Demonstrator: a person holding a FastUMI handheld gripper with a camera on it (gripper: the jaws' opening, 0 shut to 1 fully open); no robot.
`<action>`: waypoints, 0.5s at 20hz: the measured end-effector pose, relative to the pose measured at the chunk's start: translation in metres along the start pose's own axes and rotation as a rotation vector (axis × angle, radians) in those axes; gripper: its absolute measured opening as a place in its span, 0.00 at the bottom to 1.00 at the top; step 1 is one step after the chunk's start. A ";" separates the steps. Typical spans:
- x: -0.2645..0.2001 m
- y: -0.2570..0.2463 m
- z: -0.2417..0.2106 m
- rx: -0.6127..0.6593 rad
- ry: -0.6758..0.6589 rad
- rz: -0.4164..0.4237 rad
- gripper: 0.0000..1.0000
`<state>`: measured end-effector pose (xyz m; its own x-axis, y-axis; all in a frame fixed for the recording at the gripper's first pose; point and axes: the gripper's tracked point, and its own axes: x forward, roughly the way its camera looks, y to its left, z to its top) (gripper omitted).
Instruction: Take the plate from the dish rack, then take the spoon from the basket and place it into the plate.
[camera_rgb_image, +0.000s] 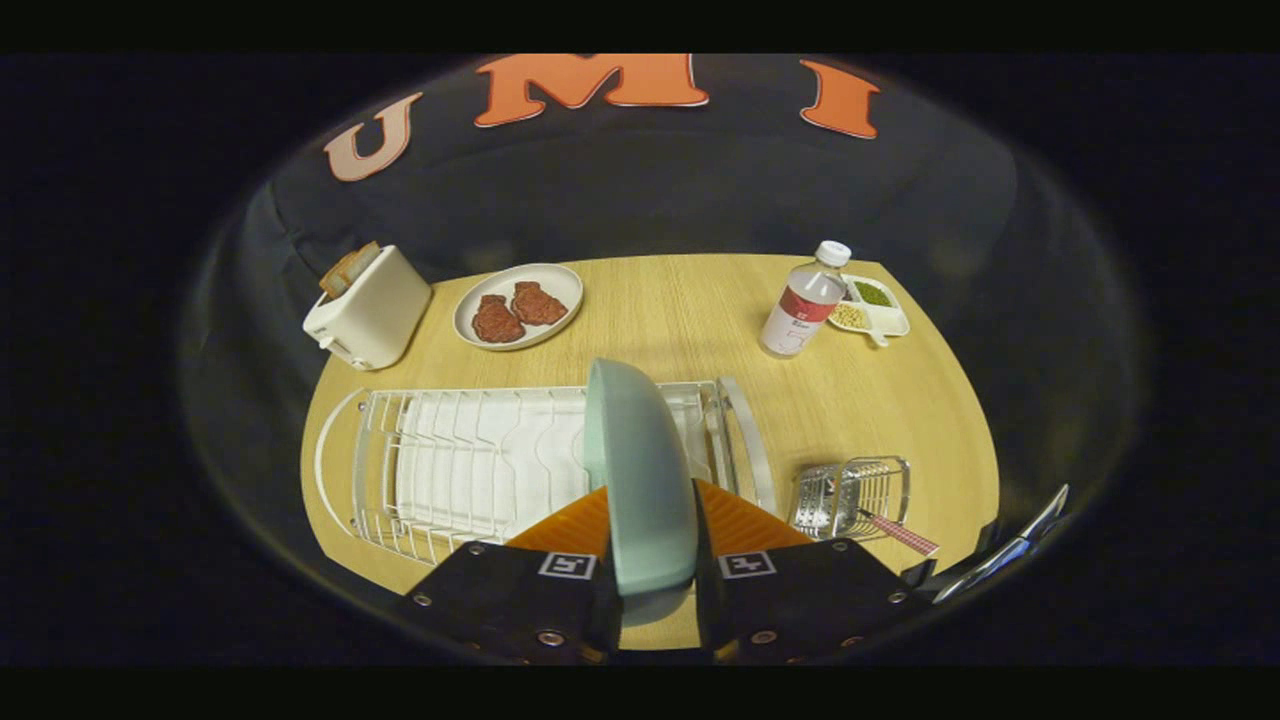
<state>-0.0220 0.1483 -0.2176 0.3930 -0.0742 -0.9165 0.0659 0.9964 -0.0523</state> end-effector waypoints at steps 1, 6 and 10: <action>0.000 -0.003 0.002 -0.002 -0.002 -0.019 0.30; -0.018 -0.019 0.019 0.034 -0.060 -0.067 0.26; -0.036 -0.031 0.018 0.034 -0.082 -0.084 0.26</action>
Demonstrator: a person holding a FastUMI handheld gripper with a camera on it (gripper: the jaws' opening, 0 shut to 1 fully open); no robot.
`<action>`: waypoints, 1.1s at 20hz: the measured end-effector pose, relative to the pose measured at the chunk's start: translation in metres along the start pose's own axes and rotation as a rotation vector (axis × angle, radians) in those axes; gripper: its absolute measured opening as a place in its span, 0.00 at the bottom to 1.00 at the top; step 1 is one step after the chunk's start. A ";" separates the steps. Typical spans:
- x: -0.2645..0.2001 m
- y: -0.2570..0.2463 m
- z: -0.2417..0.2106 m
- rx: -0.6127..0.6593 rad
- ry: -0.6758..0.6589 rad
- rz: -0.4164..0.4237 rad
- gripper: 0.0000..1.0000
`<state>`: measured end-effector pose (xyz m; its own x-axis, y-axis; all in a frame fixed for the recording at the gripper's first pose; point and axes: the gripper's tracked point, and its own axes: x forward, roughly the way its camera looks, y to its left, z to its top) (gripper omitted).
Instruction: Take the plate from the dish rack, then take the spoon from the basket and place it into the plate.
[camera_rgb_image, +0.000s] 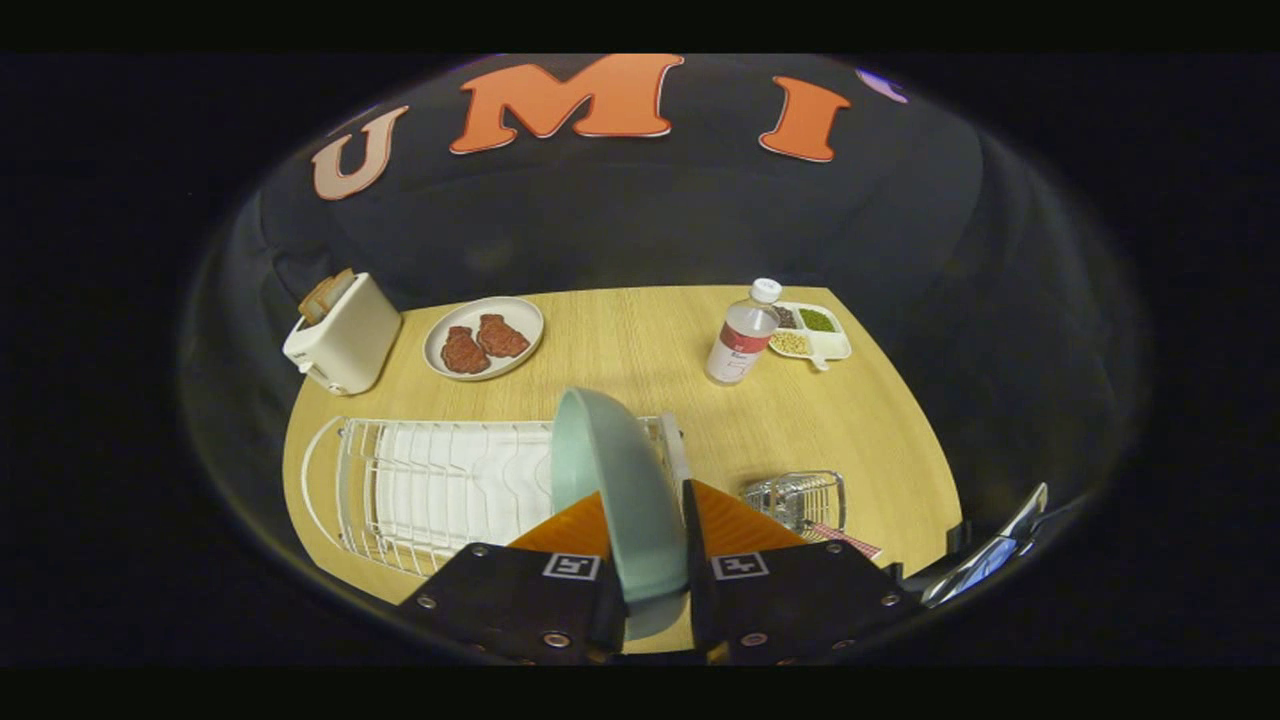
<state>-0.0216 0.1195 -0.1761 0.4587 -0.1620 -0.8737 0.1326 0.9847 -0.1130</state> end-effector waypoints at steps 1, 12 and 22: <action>-0.004 -0.003 -0.001 0.005 0.001 0.004 0.26; -0.042 -0.042 -0.059 0.118 0.045 0.129 0.26; -0.061 -0.072 -0.131 0.189 0.064 0.328 0.26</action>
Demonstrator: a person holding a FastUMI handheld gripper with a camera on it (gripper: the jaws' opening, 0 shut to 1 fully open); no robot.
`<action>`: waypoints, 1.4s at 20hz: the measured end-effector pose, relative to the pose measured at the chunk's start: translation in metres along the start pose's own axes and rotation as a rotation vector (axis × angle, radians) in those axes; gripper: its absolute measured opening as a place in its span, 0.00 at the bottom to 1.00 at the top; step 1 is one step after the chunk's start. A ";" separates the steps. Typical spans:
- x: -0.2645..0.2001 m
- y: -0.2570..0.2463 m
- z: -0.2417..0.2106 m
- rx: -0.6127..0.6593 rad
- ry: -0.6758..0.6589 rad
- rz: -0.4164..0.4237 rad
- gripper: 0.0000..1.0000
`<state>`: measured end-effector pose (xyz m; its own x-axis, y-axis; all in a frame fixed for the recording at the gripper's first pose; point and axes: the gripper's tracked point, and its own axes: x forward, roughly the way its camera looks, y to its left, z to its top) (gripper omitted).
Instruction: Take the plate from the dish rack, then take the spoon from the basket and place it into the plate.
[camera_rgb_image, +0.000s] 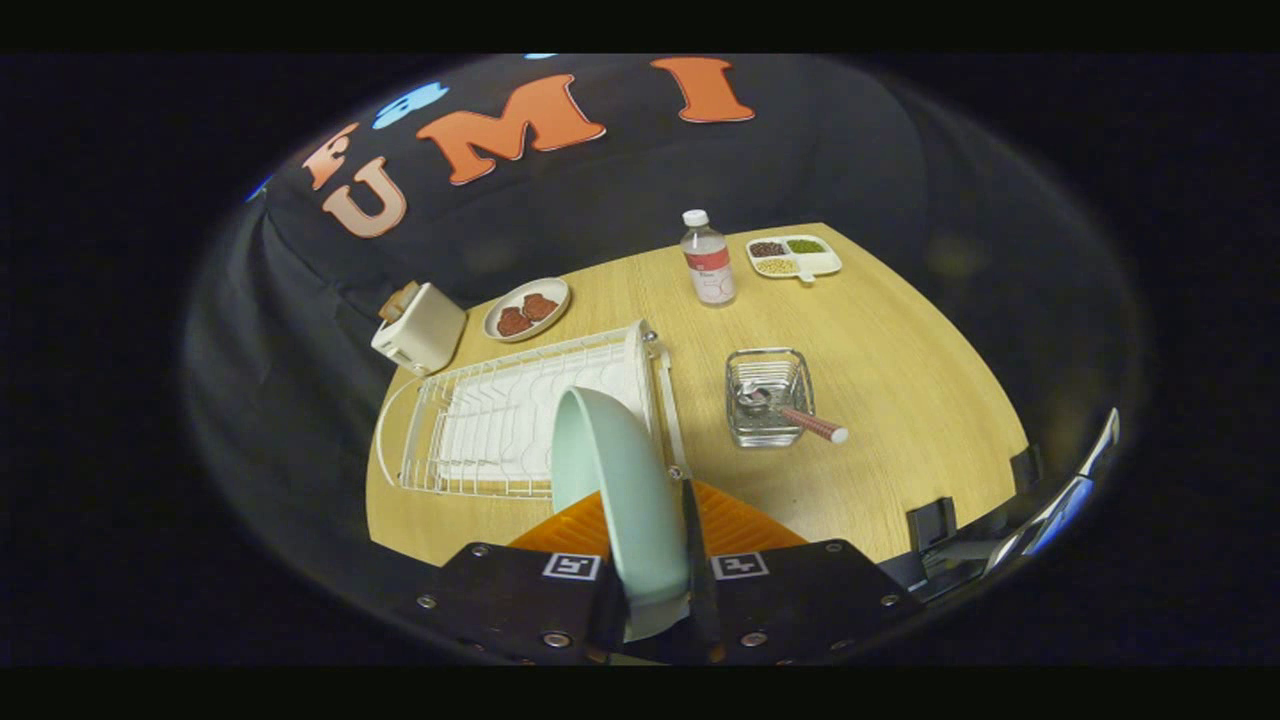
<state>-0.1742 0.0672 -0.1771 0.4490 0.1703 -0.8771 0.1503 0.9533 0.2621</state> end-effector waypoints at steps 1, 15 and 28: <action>0.001 -0.003 -0.009 0.020 0.012 0.027 0.26; 0.041 -0.019 -0.094 0.215 0.156 0.291 0.26; 0.098 -0.007 -0.132 0.264 0.228 0.329 0.26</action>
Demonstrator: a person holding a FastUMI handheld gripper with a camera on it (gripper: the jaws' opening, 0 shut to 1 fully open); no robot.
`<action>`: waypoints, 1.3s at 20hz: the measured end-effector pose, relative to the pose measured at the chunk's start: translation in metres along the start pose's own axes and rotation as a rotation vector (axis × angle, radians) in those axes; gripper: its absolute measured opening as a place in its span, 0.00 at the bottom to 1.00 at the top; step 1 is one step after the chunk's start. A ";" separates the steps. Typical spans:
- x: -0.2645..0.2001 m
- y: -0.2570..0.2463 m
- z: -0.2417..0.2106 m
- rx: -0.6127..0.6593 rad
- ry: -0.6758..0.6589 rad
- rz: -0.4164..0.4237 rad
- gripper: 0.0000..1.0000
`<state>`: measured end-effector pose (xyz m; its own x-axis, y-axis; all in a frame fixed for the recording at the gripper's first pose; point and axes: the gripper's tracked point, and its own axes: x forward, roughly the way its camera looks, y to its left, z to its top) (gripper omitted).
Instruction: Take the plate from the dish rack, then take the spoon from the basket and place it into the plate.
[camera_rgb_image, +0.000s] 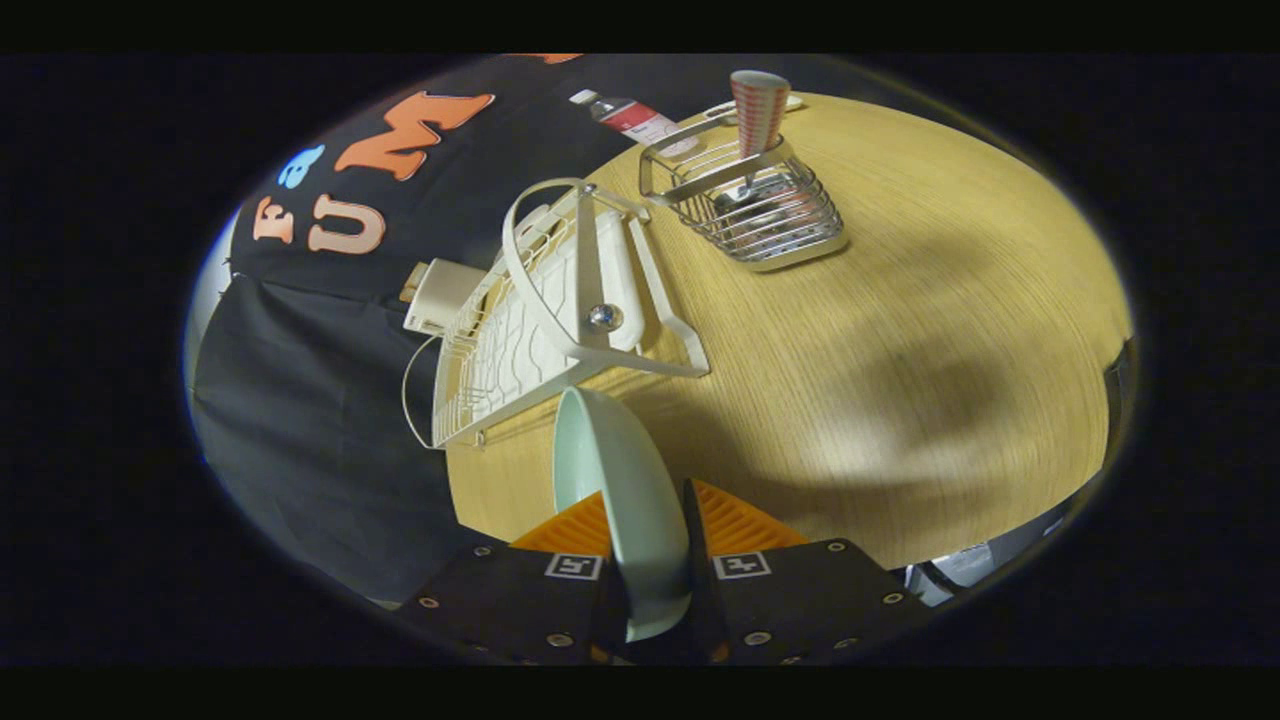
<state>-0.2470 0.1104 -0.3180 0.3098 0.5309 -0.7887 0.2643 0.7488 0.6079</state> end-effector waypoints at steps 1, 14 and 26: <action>0.001 0.002 -0.001 0.008 0.003 0.007 0.26; -0.020 -0.009 0.055 -0.081 -0.235 -0.101 0.72; -0.070 -0.042 0.165 -0.265 -0.620 -0.367 0.83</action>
<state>-0.1287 -0.0236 -0.2729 0.7206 -0.0313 -0.6926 0.2454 0.9459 0.2125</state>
